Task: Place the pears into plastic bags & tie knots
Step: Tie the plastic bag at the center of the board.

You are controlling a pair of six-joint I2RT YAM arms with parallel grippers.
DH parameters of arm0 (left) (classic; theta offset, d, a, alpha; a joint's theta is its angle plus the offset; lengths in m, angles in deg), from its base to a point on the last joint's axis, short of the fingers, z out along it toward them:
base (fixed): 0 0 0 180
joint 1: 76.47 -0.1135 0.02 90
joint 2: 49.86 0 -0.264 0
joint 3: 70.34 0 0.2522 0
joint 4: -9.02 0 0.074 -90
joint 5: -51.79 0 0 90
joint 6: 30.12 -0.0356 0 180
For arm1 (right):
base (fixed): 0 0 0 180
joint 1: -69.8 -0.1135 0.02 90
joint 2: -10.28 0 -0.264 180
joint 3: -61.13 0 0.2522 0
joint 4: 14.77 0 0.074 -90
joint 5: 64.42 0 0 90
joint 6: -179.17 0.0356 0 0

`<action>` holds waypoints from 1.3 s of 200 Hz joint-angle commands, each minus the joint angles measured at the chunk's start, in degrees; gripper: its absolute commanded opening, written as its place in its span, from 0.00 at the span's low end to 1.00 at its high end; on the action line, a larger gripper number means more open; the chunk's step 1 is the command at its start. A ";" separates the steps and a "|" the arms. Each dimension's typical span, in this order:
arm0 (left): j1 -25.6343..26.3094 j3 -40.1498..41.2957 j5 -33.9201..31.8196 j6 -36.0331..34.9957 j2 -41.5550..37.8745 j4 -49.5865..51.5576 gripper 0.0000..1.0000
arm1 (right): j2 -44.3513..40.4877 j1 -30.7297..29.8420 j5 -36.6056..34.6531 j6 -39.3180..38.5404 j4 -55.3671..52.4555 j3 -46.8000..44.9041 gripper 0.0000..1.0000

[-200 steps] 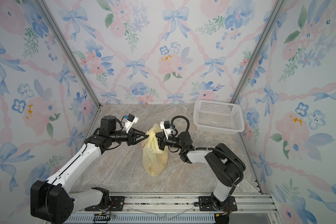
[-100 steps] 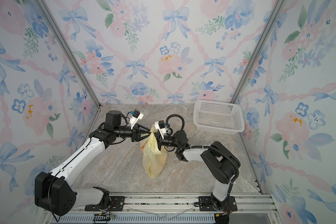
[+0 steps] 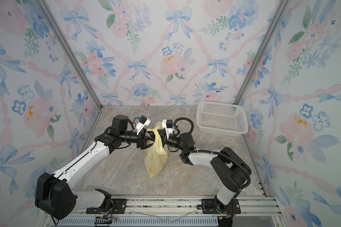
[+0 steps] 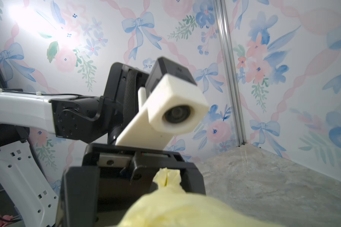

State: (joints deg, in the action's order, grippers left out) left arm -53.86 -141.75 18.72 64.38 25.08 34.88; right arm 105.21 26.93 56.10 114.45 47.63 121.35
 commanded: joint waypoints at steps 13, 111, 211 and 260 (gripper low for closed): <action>0.99 2.16 3.01 -1.53 -0.22 2.18 0.79 | -2.75 -0.72 -4.90 -1.04 4.17 1.67 0.01; -8.34 2.46 -3.10 -0.30 -11.73 2.00 0.72 | -4.02 0.02 -1.84 -0.05 4.18 -1.57 0.01; -8.42 -2.97 0.96 10.17 -10.11 -2.80 0.57 | -2.84 0.59 4.21 1.26 4.17 -0.80 0.01; -7.27 -2.57 3.26 11.71 -8.28 -4.40 0.27 | -2.56 0.38 5.03 1.55 4.17 -0.37 0.01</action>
State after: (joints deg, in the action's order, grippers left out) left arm -61.95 -143.67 19.81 75.13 15.63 32.02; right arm 102.63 27.09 59.89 115.17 47.93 119.97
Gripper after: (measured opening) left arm 0.293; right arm 0.047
